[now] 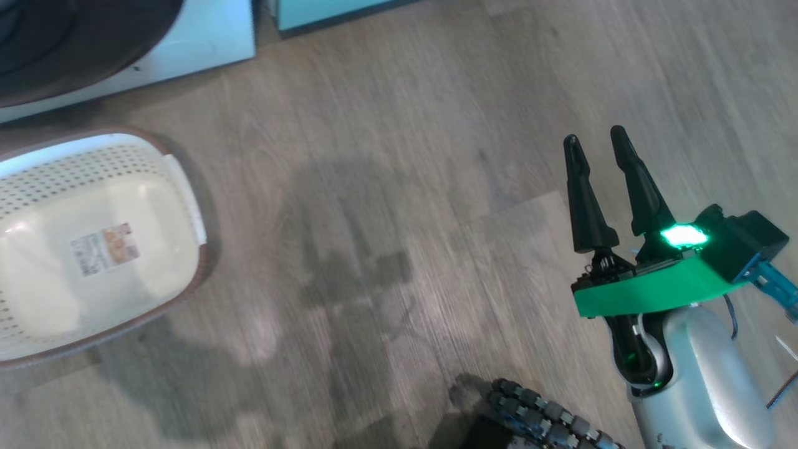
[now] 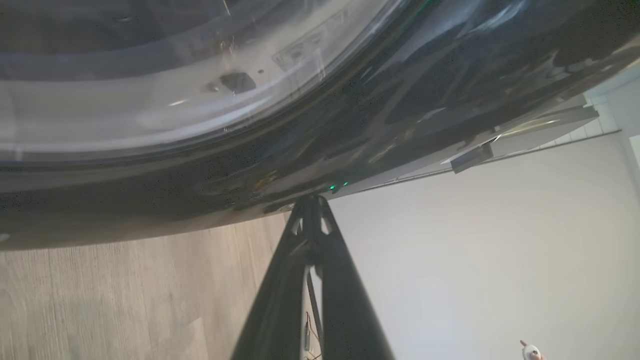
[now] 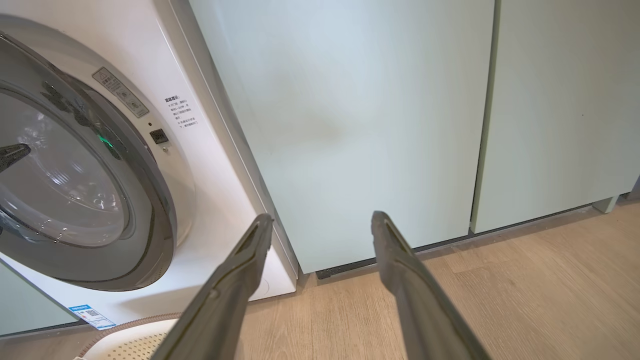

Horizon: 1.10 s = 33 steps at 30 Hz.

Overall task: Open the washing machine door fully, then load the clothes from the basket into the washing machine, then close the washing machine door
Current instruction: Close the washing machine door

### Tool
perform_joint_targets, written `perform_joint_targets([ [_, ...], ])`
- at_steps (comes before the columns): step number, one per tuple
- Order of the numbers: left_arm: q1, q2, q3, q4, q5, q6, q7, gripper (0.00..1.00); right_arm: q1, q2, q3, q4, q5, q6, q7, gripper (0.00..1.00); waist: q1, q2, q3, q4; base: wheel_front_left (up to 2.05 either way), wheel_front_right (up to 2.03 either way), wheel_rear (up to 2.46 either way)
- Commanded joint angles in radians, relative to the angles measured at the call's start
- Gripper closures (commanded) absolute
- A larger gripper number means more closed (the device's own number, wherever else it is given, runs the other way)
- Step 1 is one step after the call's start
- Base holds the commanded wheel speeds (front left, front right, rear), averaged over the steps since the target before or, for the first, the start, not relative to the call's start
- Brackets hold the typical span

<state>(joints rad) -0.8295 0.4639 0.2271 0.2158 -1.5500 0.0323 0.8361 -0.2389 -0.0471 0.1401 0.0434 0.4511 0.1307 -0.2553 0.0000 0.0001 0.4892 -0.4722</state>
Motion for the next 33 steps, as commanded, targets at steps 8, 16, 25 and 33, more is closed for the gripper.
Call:
perform_joint_targets([
  [8,0.29,-0.109,0.168,-0.183,-0.088,-0.098,-0.084,0.44,-0.006,-0.003,0.005,-0.017,-0.056,0.0,-0.006,0.0,0.0,-0.0001,-0.079,0.117,0.0,0.0,0.0],
  [16,0.459,-0.281,0.238,-0.262,-0.116,-0.145,-0.186,0.0,0.012,-0.003,-0.013,-0.006,-0.09,0.0,-0.006,0.0,0.0,-0.0001,-0.133,0.186,0.0,0.0,0.0],
  [25,0.595,-0.401,0.267,-0.302,-0.116,-0.162,-0.31,0.0,0.048,-0.003,-0.043,0.009,-0.119,0.0,-0.006,0.0,0.0,-0.0001,-0.191,0.241,0.0,0.0,0.0],
  [33,0.655,-0.413,0.192,-0.343,-0.109,-0.163,-0.519,0.0,0.065,-0.003,-0.07,0.011,-0.14,0.0,0.006,0.0,0.0,-0.0001,-0.229,0.287,0.0,0.0,0.0],
])
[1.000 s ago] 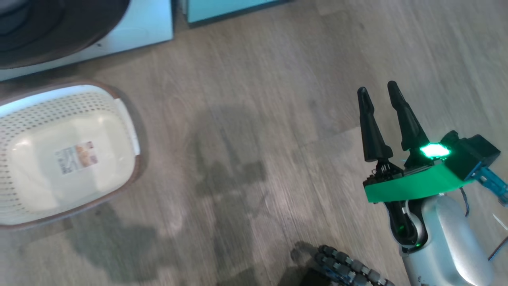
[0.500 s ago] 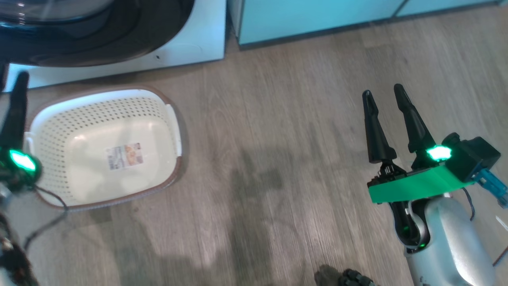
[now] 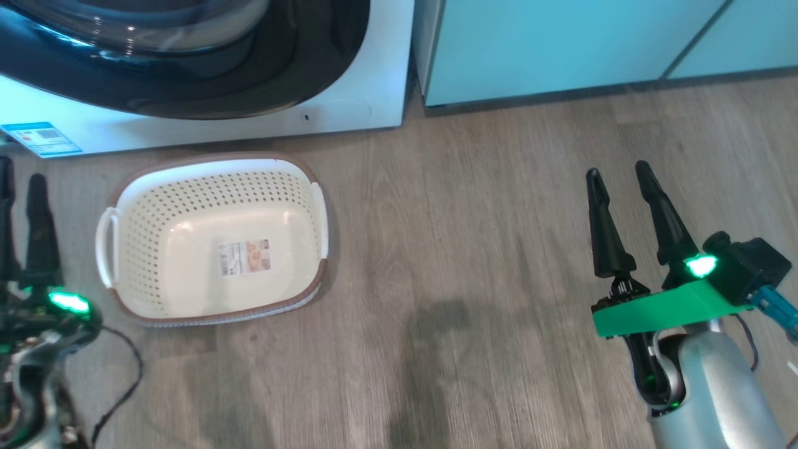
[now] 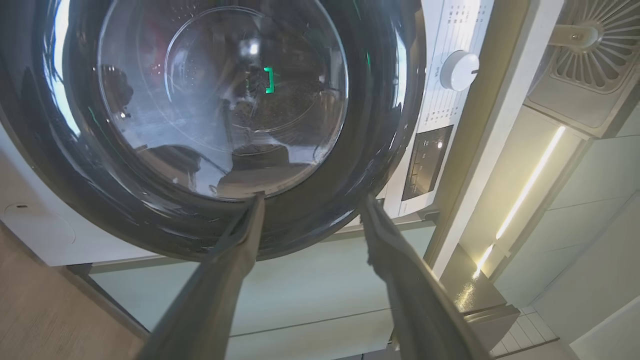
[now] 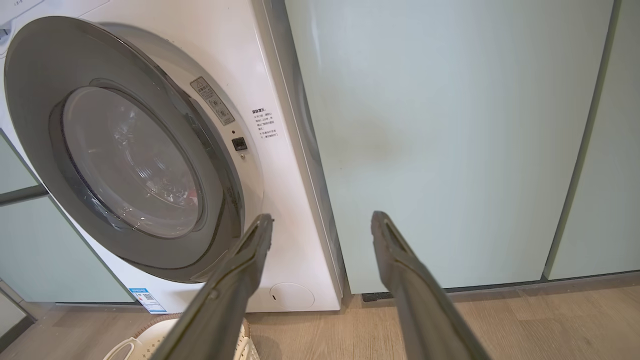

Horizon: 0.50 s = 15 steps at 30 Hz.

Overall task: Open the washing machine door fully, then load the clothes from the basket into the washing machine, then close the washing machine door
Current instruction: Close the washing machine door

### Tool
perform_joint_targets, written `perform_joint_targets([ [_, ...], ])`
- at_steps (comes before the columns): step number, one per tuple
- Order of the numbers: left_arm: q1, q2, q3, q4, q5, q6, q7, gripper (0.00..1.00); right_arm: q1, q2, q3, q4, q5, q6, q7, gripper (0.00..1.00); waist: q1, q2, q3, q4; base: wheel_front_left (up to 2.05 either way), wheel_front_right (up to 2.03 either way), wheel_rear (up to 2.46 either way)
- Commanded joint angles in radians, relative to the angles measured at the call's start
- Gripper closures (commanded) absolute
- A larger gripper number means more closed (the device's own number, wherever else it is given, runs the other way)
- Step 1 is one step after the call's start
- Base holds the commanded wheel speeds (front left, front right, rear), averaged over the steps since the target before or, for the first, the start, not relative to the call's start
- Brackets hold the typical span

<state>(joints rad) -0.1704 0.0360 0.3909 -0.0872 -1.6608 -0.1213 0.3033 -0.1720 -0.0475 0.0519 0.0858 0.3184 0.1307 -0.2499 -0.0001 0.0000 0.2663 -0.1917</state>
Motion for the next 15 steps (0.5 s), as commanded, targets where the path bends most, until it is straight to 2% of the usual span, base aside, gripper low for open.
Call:
perform_joint_targets([
  [1,0.001,0.015,0.014,-0.047,0.008,-0.009,-0.017,0.0,-0.001,-0.003,0.015,-0.034,-0.01,0.0,0.003,0.0,0.0001,0.0,-0.011,0.011,0.0,0.0,0.0],
  [6,0.019,0.015,-0.055,-0.082,0.109,-0.009,-0.175,0.0,0.002,-0.003,0.001,-0.048,-0.025,0.0,0.02,0.0,0.0001,0.0,-0.034,0.035,0.0,0.0,0.0],
  [12,0.052,0.031,-0.148,-0.131,0.401,-0.009,-0.389,0.0,0.014,-0.003,-0.021,-0.069,-0.045,0.0,0.043,0.0,0.0001,0.0,-0.069,0.059,0.0,0.0,0.0],
  [14,0.082,0.058,-0.178,-0.126,0.548,-0.009,-0.46,0.0,0.02,-0.003,-0.029,-0.076,-0.054,0.0,0.052,0.0,0.0001,0.0,-0.081,0.067,0.0,0.0,0.0],
  [15,0.087,0.055,-0.197,-0.129,0.585,-0.009,-0.486,0.0,0.023,-0.003,-0.032,-0.08,-0.058,0.0,0.057,0.0,0.0001,0.0,-0.087,0.071,0.0,0.0,0.0],
])
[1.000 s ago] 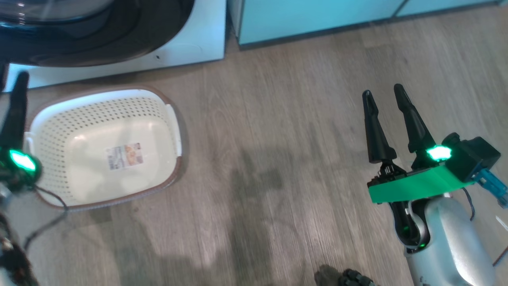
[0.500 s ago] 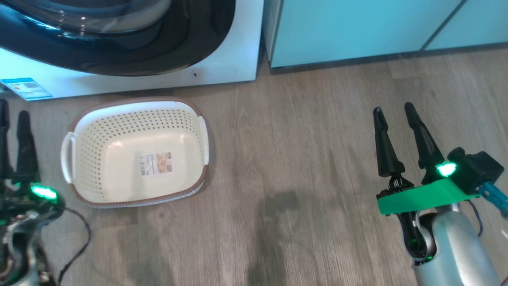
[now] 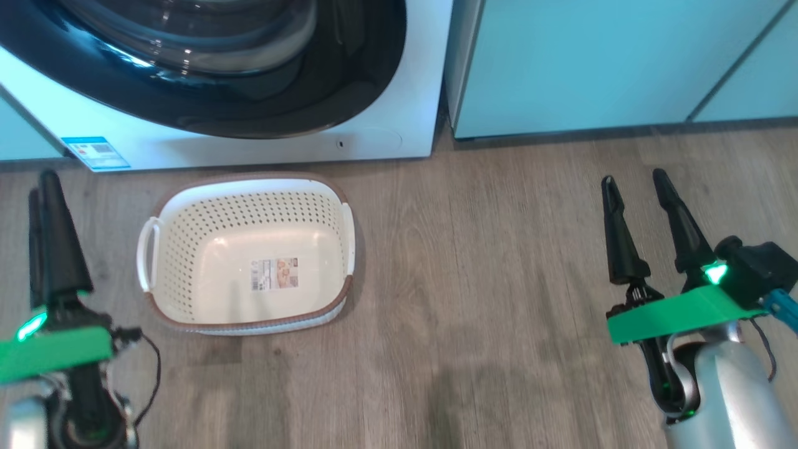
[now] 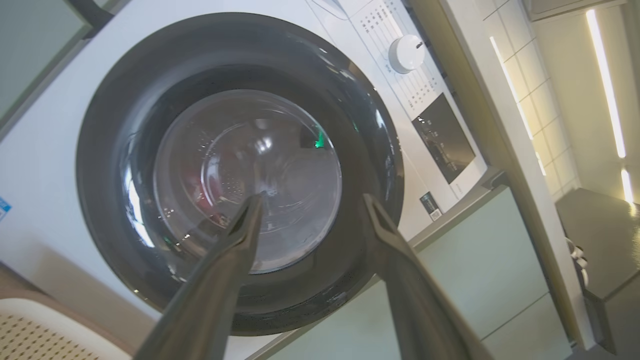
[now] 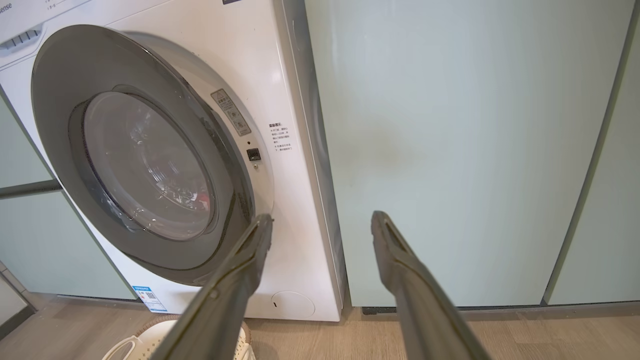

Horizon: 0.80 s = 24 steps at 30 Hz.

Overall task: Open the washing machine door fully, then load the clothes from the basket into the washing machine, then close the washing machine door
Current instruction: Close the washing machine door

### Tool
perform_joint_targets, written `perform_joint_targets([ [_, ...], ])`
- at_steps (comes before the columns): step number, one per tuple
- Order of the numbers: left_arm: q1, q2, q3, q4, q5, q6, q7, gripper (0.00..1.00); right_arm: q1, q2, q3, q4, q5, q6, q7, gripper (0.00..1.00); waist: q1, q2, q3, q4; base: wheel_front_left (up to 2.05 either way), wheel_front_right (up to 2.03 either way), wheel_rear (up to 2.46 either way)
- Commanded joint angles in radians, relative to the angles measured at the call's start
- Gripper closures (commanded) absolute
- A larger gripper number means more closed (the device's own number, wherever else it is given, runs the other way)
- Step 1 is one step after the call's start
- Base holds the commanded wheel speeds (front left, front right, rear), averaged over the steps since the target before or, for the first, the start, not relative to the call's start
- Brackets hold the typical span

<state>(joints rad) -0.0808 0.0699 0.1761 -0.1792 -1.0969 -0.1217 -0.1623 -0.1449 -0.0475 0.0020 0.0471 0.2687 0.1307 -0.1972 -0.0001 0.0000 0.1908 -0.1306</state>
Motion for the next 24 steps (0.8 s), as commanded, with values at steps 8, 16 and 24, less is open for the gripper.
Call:
perform_joint_targets([
  [8,0.068,0.06,-0.068,-0.056,0.499,0.123,-0.084,0.0,0.03,-0.003,-0.009,-0.082,-0.033,0.0,0.039,0.0,0.0001,0.0,-0.044,0.034,0.0,0.0,0.0],
  [16,0.134,0.089,-0.175,-0.029,0.732,0.207,-0.06,0.0,0.08,-0.003,-0.028,-0.104,-0.052,0.0,0.07,0.0,0.0001,0.0,-0.072,0.047,0.0,0.0,0.0],
  [24,0.168,0.105,-0.222,0.02,0.806,0.228,-0.047,0.0,0.121,-0.003,-0.039,-0.099,-0.06,0.0,0.087,0.0,0.0001,0.0,-0.111,0.051,0.0,0.0,0.0],
])
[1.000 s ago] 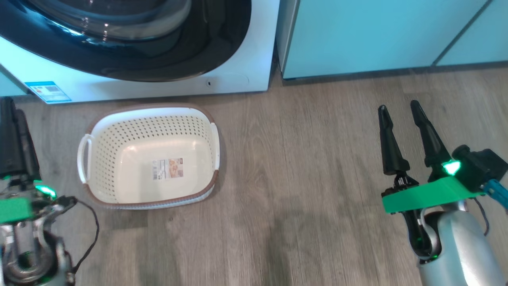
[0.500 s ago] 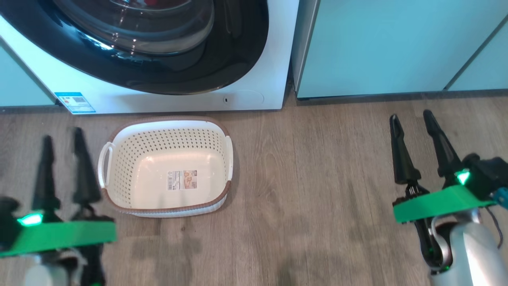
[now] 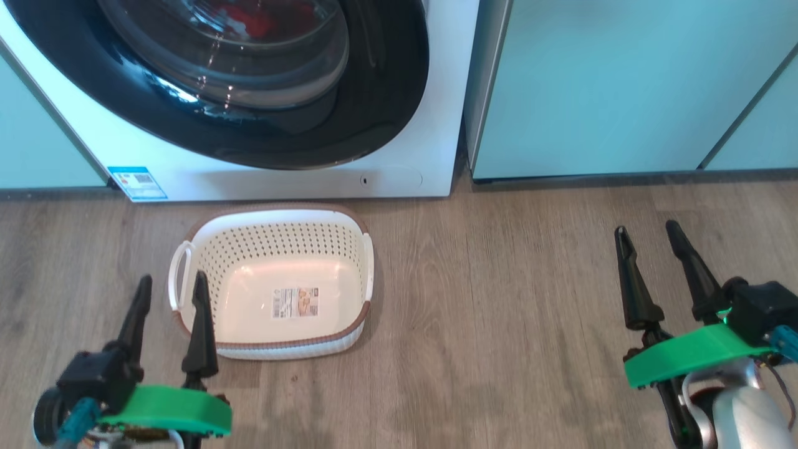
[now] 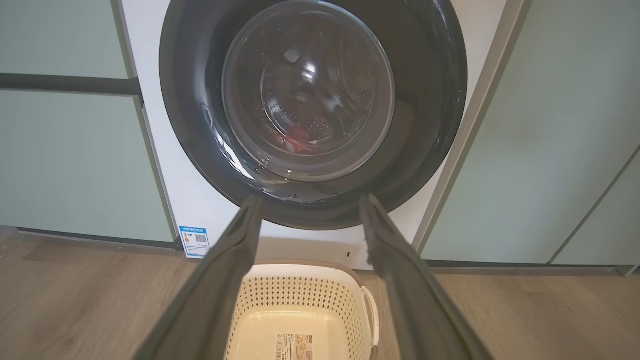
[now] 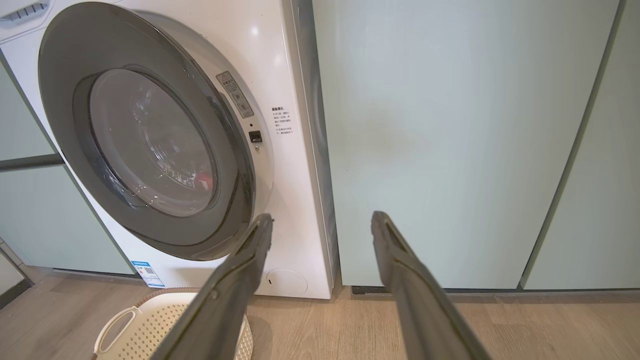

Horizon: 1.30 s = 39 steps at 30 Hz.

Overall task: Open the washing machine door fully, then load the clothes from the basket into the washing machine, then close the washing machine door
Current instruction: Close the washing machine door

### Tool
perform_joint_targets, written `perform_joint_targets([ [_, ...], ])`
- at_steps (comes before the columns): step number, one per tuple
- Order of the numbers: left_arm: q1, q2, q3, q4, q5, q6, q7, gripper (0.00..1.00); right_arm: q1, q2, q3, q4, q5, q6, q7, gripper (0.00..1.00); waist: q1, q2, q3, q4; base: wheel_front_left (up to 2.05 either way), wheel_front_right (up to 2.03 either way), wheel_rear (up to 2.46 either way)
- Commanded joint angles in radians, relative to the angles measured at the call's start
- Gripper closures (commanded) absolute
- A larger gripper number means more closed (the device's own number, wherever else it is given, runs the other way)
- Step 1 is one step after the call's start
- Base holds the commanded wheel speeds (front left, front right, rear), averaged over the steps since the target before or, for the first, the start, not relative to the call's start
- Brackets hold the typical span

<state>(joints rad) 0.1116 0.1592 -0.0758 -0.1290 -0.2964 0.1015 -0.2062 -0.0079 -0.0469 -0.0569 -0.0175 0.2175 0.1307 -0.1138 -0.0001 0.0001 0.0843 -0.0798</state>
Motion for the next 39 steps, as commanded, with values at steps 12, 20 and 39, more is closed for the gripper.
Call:
perform_joint_targets([
  [12,-0.003,0.026,0.014,0.003,0.021,0.018,0.007,0.0,0.014,-0.003,0.017,-0.031,-0.01,0.0,0.017,0.0,0.0001,-0.0001,-0.052,0.01,0.0,0.0,0.0],
  [20,-0.004,0.032,0.008,0.0,0.025,0.026,0.019,0.0,0.01,-0.003,0.023,-0.027,-0.003,0.0,0.013,0.0,0.0001,-0.0001,-0.057,0.011,0.0,0.0,0.0],
  [39,-0.001,0.039,-0.014,-0.013,0.039,0.047,0.036,0.0,0.01,-0.003,0.021,-0.028,0.001,0.0,0.01,0.0,0.0001,-0.0001,-0.057,0.019,0.0,0.0,0.0],
])
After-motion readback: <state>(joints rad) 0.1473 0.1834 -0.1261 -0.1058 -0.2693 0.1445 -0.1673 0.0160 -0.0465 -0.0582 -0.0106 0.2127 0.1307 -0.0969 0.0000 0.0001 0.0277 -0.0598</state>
